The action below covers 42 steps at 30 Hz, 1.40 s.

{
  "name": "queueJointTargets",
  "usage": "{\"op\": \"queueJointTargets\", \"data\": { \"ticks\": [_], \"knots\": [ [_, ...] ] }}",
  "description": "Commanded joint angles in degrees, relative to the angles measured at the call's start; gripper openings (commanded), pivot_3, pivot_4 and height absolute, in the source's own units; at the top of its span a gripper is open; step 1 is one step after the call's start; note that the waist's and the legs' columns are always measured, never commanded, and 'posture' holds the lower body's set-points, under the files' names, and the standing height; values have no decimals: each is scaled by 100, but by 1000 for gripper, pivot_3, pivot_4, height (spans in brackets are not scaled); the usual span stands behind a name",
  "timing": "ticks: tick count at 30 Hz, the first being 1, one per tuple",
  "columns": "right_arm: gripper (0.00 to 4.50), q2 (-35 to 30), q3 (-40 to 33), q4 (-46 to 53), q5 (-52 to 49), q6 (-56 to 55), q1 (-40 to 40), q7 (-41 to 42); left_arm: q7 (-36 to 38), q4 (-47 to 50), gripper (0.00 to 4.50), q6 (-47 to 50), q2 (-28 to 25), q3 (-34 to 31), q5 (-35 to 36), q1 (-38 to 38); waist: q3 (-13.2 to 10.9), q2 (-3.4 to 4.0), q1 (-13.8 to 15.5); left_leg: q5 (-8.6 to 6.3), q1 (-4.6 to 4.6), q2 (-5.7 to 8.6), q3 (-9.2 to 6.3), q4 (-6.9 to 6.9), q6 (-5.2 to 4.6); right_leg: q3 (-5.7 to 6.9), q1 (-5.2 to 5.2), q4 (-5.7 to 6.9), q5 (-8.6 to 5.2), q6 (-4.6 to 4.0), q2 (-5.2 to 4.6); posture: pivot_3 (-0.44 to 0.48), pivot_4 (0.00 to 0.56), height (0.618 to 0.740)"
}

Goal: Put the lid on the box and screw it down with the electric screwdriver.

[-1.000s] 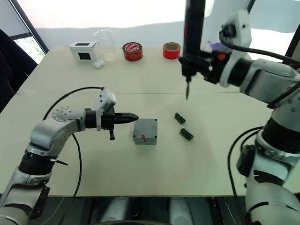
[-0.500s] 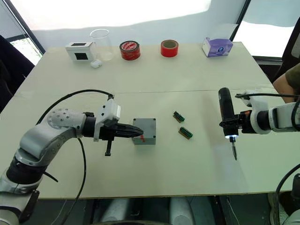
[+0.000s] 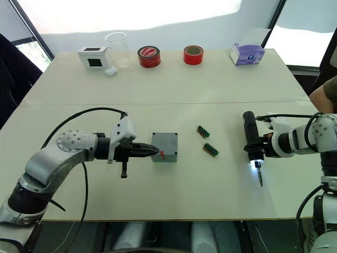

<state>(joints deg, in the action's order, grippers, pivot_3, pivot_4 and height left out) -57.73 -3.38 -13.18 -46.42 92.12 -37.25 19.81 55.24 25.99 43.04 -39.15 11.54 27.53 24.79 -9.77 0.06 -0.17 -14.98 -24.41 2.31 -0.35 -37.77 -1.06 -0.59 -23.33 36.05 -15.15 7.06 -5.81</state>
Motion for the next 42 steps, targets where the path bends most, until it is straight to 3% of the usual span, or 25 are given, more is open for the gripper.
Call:
{"op": "queueJointTargets", "data": {
  "ticks": [1,4,20,29,32,36,42],
  "knots": [
    [3641,-85,118,201,352,-1,128,130,-12,58,0,-141,-11,-28,-35,17,1,-3,18,-2,0,0,-1,-6,-3,0,2,0,0,0,0,0,150,740],
    [4427,-82,123,220,541,-18,164,201,-55,-60,0,-184,16,-50,-94,55,6,-11,68,-4,1,0,-2,-16,-6,0,10,0,1,1,1,0,150,740],
    [4427,15,-33,626,882,37,40,551,-115,-207,0,-260,70,-80,-147,80,6,-19,83,-6,0,3,-3,-28,-9,-1,13,0,2,2,-4,0,150,740],
    [4427,-249,-105,1025,695,38,-944,647,-142,-342,0,-348,-101,-283,-242,48,1,-10,70,-7,-2,1,1,-22,-9,-3,0,5,3,4,-3,0,150,740],
    [4427,-778,611,1693,1163,-1107,-811,1194,-147,-488,0,-388,-182,-423,-234,92,0,-9,91,-7,-5,1,0,-20,-9,0,-4,5,3,4,-4,0,150,740],
    [4427,-358,366,2207,619,-1211,-1047,1810,-180,-801,0,-445,-278,-717,-227,185,-2,-12,33,-7,-4,1,4,-24,-9,-1,-2,4,3,4,-4,0,150,740],
    [4427,-11,660,3556,528,-1584,-232,2025,-248,-943,0,-419,-457,-995,-223,135,-2,-14,60,-7,-6,-4,-2,-18,-9,1,-8,10,5,8,-2,0,150,740]
  ]
}}
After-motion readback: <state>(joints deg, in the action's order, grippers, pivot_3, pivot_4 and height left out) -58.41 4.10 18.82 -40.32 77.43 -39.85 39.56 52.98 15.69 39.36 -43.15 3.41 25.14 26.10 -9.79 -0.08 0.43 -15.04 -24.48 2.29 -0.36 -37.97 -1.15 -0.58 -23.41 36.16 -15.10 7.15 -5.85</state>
